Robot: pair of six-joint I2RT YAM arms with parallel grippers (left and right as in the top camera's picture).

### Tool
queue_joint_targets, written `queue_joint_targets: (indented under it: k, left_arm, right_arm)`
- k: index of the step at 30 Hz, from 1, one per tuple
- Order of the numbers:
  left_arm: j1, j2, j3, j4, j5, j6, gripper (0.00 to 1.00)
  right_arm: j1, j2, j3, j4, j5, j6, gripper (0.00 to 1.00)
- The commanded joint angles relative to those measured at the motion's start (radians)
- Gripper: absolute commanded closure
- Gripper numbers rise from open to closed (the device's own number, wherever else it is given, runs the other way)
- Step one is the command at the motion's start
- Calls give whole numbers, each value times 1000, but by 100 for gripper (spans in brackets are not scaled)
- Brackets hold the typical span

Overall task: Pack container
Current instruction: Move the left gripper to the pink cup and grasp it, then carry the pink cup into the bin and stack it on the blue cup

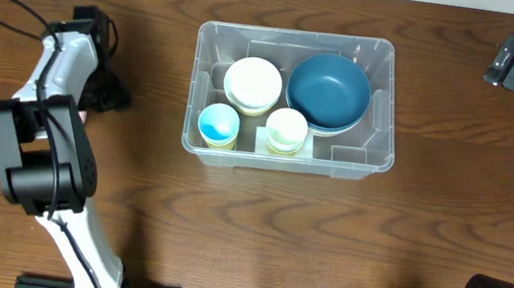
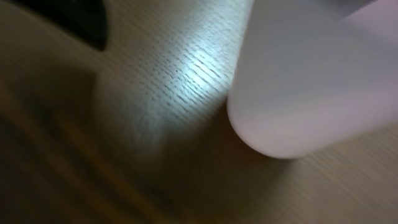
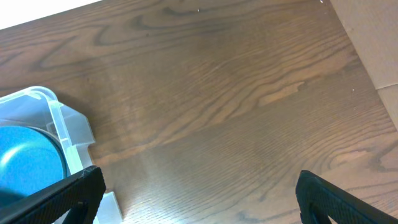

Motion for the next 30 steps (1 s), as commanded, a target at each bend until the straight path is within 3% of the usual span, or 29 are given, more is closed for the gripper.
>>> queue_joint_targets:
  k: [1,6,8,12,21,30]
  left_arm:
    - [4,19,-16,-10,28,0,37]
    - [4,19,-15,-23,36,0,81]
    - [4,19,-16,-25,68,1,91]
    - [3,18,-15,-25,192,13,94]
    - [-31,-43,-14,-33,559,166,94]
    - [-127,-317,1,-15,618,195,94]
  right_arm:
    - [-2,-1,1,-1,7,11,1]
    - [-2,-1,1,-1,7,11,1]
    - [-2,-1,1,-1,7,11,1]
    - [-2,-1,1,-1,7,11,1]
    - [-2,-1,1,-1,7,11,1]
    - [-2,-1,1,-1,7,11,1]
